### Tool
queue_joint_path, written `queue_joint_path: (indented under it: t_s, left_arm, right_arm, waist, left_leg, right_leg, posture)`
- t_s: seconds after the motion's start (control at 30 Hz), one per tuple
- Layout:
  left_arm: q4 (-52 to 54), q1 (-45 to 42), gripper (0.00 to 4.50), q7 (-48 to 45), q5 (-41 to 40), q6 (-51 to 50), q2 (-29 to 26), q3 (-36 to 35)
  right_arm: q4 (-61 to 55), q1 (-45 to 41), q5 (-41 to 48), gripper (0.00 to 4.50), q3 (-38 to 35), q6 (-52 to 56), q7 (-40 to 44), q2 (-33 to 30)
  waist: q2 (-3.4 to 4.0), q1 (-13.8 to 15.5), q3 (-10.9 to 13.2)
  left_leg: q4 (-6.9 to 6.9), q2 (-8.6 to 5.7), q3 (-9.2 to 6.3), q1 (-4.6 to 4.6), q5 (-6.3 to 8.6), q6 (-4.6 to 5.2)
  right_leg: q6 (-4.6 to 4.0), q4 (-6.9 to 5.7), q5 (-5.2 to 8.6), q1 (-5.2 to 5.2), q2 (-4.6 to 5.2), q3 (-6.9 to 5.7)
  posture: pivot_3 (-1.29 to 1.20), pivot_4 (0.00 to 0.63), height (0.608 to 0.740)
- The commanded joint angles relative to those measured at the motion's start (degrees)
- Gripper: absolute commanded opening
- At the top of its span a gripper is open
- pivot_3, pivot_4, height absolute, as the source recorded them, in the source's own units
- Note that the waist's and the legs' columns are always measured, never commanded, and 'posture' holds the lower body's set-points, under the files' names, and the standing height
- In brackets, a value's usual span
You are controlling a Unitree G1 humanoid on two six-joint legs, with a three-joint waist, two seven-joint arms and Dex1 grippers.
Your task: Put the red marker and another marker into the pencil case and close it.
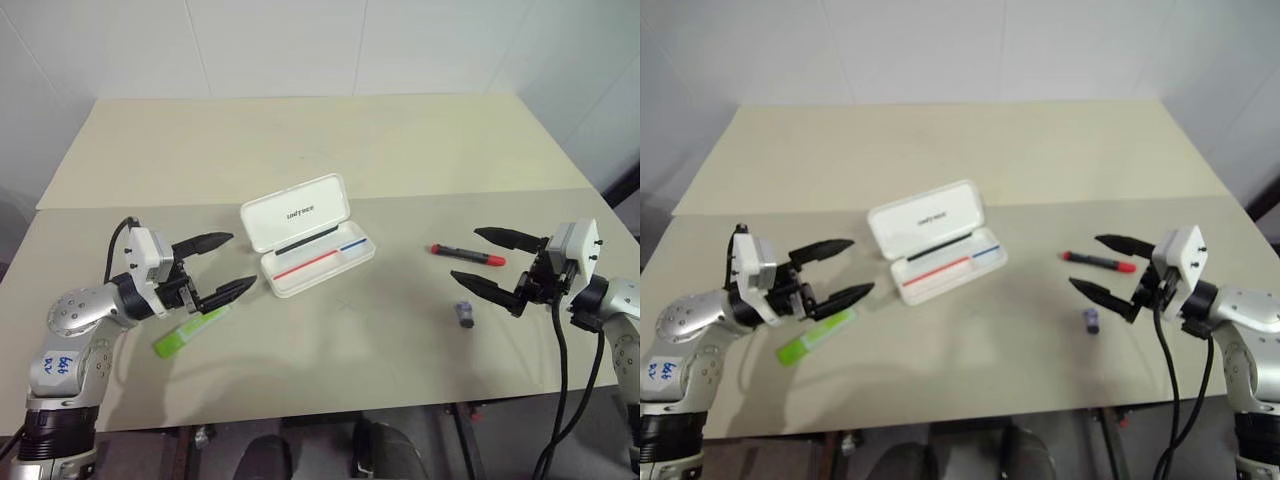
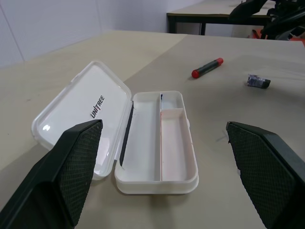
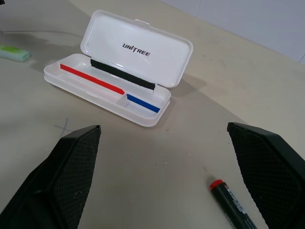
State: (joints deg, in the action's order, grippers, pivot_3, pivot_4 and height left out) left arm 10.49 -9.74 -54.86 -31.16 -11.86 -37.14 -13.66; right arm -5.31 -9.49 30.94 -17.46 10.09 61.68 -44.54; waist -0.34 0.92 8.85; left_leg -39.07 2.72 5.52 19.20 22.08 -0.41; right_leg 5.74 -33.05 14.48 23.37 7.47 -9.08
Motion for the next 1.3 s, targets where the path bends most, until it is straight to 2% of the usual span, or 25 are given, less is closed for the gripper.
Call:
queue_joint_path:
  t_s: [0.03, 0.43, 0.53, 0.7, 0.93, 1.1, 1.3]
  left_arm:
    - [2.45, 0.63, 4.46, -0.35, 0.18, 0.90, -0.32, 0.25]
    - [6.05, 1.82, 4.46, -1.39, 2.37, 0.73, -1.41, 3.75]
    - [6.99, 2.11, 3.83, -0.23, 3.12, 0.65, -0.56, 4.85]
    - [6.01, 0.85, 2.18, 1.65, 6.57, 0.54, 0.18, 8.28]
    - [4.47, -1.82, 2.18, 4.85, 10.62, -0.59, 0.98, 11.89]
    - [0.44, -6.42, 2.18, 6.10, 14.84, -2.76, 1.96, 16.64]
    - [-4.19, -10.69, 2.18, 5.10, 18.34, -2.74, 2.67, 20.58]
  right_arm:
    - [-1.88, -1.44, 0.34, 4.50, 0.10, -0.08, -0.96, 0.37]
    - [1.05, -7.93, -0.32, 4.50, 4.70, -0.10, -0.01, 1.61]
    - [1.14, -8.59, -0.79, 4.50, 5.98, -0.55, -0.47, 3.28]
    - [-0.37, -8.20, -0.97, 4.50, 7.52, -1.17, -1.45, 5.85]
    - [-5.04, -6.69, -0.38, 4.50, 8.47, -0.35, -1.97, 7.46]
    - [-7.95, -6.36, 2.27, 4.50, 9.34, 2.82, 3.81, 3.94]
    - [-5.14, -8.46, 3.12, 4.50, 9.53, 4.27, 10.21, -0.40]
  waist:
    - [0.00, 0.14, 0.00]
    - [0.00, 0.40, 0.00]
    - [0.00, 0.38, 0.00]
    - [0.01, 0.45, 0.00]
    - [0.02, 0.39, 0.00]
    - [0.00, 0.57, -0.01]
    - [-0.02, 0.47, -0.02]
  left_leg:
    - [0.00, 0.00, 0.00, -0.01, 0.00, 0.00]
    - [-0.01, 0.00, -0.01, 0.00, 0.00, 0.00]
    - [-0.01, 0.00, 0.00, 0.00, 0.00, 0.00]
    - [-0.02, -0.01, 0.00, 0.01, 0.00, 0.00]
    - [-0.03, -0.01, -0.01, 0.00, 0.00, 0.00]
    - [-0.06, -0.02, -0.01, 0.01, 0.00, 0.00]
    - [-0.06, -0.02, -0.01, 0.00, 0.00, 0.00]
  right_leg:
    - [0.00, 0.00, 0.00, 0.00, 0.00, 0.00]
    - [0.00, -0.01, 0.00, 0.00, -0.01, -0.02]
    - [0.00, 0.00, 0.00, 0.00, -0.02, -0.03]
    - [0.00, 0.00, 0.00, 0.00, -0.01, -0.02]
    - [0.00, -0.03, 0.00, -0.01, -0.02, -0.01]
    - [0.00, -0.03, 0.00, -0.01, -0.02, -0.02]
    - [0.00, -0.02, 0.00, -0.02, -0.03, -0.03]
  posture:
    - [0.00, 0.150, 0.740]
    - [0.00, 0.150, 0.740]
    - [0.00, 0.150, 0.740]
    - [0.00, 0.150, 0.740]
    - [0.00, 0.150, 0.740]
    - [0.00, 0.150, 0.740]
    - [0.00, 0.150, 0.740]
